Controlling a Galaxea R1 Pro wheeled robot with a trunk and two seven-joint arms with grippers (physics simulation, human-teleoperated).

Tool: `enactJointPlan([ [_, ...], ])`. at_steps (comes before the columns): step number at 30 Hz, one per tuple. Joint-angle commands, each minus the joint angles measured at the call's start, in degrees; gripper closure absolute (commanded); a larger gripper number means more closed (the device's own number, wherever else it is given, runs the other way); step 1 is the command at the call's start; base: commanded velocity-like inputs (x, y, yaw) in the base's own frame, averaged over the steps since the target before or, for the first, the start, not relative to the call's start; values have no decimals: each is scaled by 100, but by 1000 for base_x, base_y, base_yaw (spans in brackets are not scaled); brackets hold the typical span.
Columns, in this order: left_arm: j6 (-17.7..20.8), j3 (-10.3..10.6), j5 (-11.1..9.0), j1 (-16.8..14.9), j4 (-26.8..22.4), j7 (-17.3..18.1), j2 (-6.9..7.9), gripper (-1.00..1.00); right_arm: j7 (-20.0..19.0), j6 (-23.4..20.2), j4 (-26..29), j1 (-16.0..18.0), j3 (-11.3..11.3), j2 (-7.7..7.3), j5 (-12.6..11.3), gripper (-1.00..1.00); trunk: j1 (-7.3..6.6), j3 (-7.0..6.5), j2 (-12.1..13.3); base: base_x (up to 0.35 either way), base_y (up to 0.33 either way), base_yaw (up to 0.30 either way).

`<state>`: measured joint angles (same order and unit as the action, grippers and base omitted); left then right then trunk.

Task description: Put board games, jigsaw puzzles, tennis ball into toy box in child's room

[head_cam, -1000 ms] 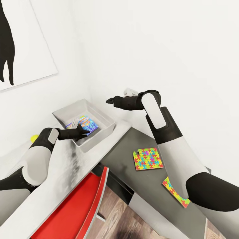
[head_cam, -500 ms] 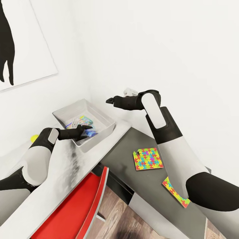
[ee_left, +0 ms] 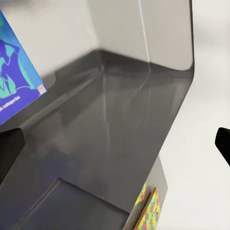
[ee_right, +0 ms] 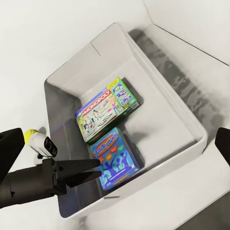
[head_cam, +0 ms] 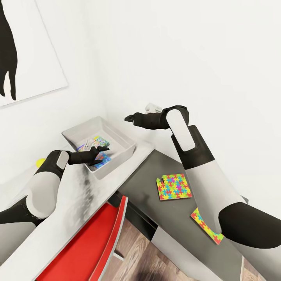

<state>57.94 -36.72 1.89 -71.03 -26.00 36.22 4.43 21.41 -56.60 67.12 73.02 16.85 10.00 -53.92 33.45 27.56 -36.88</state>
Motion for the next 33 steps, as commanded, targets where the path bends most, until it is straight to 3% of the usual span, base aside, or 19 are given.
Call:
enactJointPlan([
  [1,43,-37,22,-7,-1,17,-3,-100,59,-9,3,5,3,0,-57,-100,2,7,-7,0,0,0],
  [10,75,-29,20,-7,-1,36,18,-100,56,-9,3,9,3,0,-57,-100,2,7,-7,0,0,0],
  [25,176,-41,0,-7,-10,140,194,-100,59,-8,2,10,-5,0,-44,-100,2,7,-7,0,0,0],
  [33,186,-218,-147,-7,-5,148,292,-100,63,-1,-5,10,-6,0,-43,-100,2,2,-7,0,0,0],
])
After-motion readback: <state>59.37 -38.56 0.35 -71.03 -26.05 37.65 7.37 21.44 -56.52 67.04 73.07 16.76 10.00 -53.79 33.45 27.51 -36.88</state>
